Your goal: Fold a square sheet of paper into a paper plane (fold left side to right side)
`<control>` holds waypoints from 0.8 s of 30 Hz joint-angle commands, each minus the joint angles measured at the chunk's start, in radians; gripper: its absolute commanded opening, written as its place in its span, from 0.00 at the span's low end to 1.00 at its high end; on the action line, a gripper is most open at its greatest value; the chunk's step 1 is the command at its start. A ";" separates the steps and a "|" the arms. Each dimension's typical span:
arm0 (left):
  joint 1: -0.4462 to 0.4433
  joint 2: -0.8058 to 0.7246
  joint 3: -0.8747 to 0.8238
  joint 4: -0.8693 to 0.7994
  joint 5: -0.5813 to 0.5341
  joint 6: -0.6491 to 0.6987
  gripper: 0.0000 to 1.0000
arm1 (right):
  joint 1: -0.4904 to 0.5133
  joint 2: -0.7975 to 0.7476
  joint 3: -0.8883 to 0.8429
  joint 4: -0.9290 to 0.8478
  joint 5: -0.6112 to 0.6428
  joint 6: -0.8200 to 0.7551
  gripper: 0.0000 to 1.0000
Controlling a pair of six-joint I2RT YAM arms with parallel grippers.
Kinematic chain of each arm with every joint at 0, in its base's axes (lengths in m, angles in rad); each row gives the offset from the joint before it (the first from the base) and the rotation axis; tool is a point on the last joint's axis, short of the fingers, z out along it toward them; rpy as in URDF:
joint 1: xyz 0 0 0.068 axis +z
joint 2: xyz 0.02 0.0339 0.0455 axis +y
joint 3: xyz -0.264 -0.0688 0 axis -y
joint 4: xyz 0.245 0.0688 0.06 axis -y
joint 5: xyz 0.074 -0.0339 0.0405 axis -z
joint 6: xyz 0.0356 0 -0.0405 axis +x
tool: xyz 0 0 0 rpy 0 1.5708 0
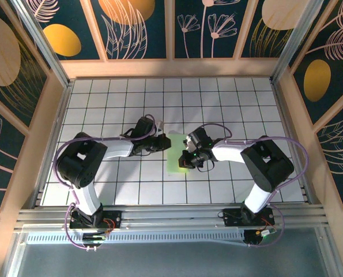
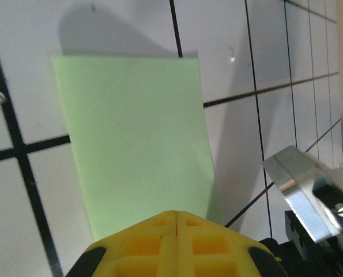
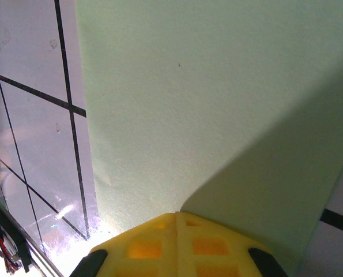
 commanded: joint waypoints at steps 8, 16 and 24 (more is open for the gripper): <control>0.000 0.098 0.038 -0.028 -0.011 0.007 0.00 | -0.012 0.018 -0.009 -0.111 0.068 -0.001 0.02; -0.004 0.089 -0.002 -0.058 -0.035 0.009 0.00 | -0.042 -0.098 0.062 -0.083 -0.034 0.038 0.27; -0.011 0.086 -0.031 -0.048 -0.042 0.002 0.00 | -0.110 -0.164 -0.008 -0.182 -0.048 0.001 0.40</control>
